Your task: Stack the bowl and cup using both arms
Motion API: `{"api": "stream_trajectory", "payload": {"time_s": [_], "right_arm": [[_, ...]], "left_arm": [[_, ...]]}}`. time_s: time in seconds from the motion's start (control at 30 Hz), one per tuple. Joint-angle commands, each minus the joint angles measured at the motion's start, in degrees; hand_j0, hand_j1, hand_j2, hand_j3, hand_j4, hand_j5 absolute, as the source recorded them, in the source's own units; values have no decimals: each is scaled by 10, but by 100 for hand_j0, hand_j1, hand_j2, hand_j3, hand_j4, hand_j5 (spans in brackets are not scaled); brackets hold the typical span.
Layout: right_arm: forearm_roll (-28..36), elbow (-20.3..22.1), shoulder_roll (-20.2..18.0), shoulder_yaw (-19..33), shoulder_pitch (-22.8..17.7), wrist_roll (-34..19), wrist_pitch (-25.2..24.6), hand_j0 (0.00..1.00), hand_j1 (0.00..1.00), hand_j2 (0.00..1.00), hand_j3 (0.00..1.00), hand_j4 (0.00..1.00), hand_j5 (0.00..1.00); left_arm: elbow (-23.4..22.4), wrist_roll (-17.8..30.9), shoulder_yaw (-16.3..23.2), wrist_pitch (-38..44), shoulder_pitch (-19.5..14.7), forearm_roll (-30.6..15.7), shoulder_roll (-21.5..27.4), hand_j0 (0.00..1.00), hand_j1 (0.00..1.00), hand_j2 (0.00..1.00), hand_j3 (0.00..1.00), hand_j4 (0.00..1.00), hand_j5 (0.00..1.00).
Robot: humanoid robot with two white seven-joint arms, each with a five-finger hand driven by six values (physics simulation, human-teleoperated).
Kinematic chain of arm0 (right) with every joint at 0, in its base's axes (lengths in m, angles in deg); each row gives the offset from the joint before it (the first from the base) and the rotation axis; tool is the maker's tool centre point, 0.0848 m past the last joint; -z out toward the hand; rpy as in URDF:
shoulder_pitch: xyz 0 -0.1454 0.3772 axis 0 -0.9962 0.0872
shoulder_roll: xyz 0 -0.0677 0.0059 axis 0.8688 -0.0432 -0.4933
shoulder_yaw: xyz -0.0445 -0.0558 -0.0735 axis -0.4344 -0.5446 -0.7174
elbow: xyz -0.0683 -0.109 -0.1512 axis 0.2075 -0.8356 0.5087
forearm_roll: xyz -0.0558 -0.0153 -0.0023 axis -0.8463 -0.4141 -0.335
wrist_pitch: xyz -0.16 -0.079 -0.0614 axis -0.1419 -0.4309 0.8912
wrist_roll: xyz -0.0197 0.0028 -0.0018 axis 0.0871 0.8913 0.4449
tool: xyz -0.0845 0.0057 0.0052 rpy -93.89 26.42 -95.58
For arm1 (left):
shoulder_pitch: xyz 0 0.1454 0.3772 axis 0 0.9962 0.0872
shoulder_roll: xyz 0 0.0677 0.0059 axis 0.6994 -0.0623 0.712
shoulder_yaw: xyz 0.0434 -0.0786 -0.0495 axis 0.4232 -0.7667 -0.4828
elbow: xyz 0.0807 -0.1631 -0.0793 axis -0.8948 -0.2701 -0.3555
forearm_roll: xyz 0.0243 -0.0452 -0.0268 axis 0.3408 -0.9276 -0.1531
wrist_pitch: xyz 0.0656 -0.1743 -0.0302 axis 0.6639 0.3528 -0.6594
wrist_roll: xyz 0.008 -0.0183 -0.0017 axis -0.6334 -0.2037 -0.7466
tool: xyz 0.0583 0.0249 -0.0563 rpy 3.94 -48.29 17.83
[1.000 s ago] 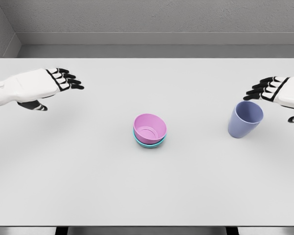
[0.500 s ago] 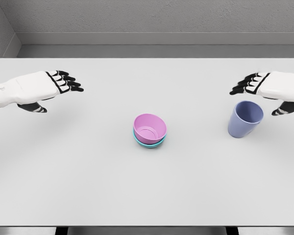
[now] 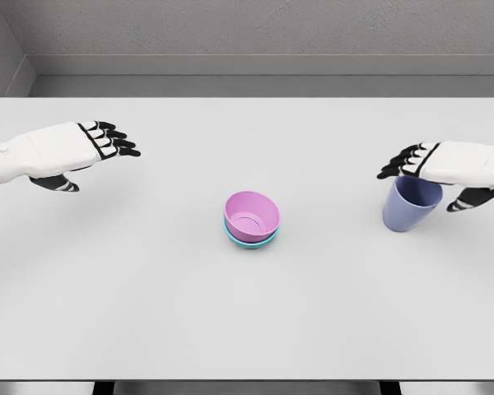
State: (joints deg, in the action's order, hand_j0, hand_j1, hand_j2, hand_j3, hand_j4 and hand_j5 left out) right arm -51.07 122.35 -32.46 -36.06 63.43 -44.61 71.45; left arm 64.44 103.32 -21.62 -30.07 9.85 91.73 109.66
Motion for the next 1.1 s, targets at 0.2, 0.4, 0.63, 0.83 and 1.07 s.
{"api": "stream_trajectory", "payload": {"time_s": [0.2, 0.4, 0.63, 0.83, 1.07], "right_arm": [[3, -21, 13, -5, 4, 0, -2, 100, 100, 100, 100, 100, 100], [1, -32, 19, -7, 4, 0, -2, 100, 100, 100, 100, 100, 100], [0, -50, 35, -20, 6, 0, -2, 100, 100, 100, 100, 100, 100], [0, -53, 35, -24, 7, 0, -2, 100, 100, 100, 100, 100, 100], [0, -52, 35, -28, 7, 0, -2, 77, 77, 77, 77, 77, 77]], "left_arm": [[0, 0, 0, 1, 1, -3, 0, 100, 100, 100, 100, 100, 100], [1, 0, 0, 1, 3, 0, 0, 100, 100, 100, 100, 100, 100], [3, 0, 0, 1, 4, 1, 0, 100, 100, 100, 100, 100, 100], [4, 0, 0, 1, 4, 1, 0, 100, 100, 100, 100, 100, 100], [4, 0, 0, 1, 4, 1, 0, 100, 100, 100, 100, 100, 100]]}}
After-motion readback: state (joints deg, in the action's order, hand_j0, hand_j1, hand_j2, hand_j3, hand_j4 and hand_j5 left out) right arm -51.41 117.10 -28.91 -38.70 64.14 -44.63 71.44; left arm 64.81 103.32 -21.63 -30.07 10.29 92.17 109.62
